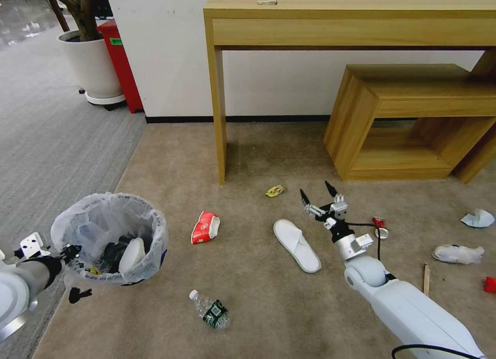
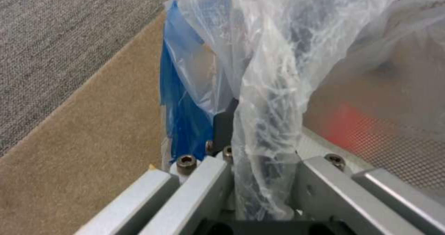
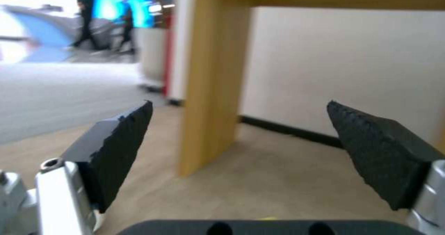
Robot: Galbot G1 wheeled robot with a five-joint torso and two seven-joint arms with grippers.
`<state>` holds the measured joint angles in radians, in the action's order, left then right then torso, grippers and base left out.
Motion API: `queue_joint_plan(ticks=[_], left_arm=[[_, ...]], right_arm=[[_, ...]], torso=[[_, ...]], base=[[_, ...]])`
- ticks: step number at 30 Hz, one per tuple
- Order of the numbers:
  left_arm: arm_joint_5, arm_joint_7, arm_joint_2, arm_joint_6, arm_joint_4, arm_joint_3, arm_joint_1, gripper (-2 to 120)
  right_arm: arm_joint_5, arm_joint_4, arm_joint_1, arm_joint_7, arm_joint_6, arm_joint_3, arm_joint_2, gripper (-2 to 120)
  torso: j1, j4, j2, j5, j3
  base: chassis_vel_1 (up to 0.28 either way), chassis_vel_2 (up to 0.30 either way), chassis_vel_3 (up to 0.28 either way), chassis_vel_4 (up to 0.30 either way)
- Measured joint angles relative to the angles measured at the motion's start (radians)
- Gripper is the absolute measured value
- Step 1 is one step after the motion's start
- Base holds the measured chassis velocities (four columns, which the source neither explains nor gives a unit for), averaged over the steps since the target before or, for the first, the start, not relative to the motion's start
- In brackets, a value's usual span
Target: Pick up the trash bin and place the garbage on the floor into it.
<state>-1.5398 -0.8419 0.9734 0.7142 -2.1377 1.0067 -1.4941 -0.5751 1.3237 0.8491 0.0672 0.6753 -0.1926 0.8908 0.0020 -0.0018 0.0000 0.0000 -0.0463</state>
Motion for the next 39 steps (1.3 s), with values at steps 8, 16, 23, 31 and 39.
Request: queue_joint_plan(ticks=[8, 16, 23, 31, 39], left_arm=[[0.03, 0.005, 0.0, -0.001, 0.016, -0.037, 0.009, 0], [0.044, 0.004, 0.007, -0.001, 0.015, -0.058, 0.006, 0], [0.057, 0.003, 0.012, -0.001, 0.007, -0.065, 0.003, 0], [0.079, 0.002, 0.028, -0.001, -0.009, -0.07, -0.012, 0], [0.086, 0.001, 0.032, -0.001, -0.022, -0.072, -0.02, 0]], right_arm=[[-0.024, -0.016, 0.001, 0.158, 0.053, -0.122, -0.036, 100], [-0.146, -0.021, -0.025, 0.344, 0.097, -0.218, -0.072, 100], [-0.205, -0.008, -0.044, 0.528, 0.123, -0.28, -0.114, 100], [-0.188, 0.011, -0.065, 0.657, 0.136, -0.32, -0.143, 100], [-0.146, -0.003, -0.088, 0.694, 0.136, -0.359, -0.137, 100]], torso=[[0.0, 0.0, 0.0, 0.0, 0.0], [0.0, 0.0, 0.0, 0.0, 0.0], [0.0, 0.0, 0.0, 0.0001, 0.0], [0.0, 0.0001, 0.0, 0.0, 0.0], [0.0, -0.0001, 0.0, 0.0, 0.0]], base=[[0.0, 0.0, 0.0, 0.0], [0.0, 0.0, 0.0, 0.0], [0.0, 0.0, 0.0, 0.0], [0.0, 0.0, 0.0, 0.0], [0.0, 0.0, 0.0, 0.0]])
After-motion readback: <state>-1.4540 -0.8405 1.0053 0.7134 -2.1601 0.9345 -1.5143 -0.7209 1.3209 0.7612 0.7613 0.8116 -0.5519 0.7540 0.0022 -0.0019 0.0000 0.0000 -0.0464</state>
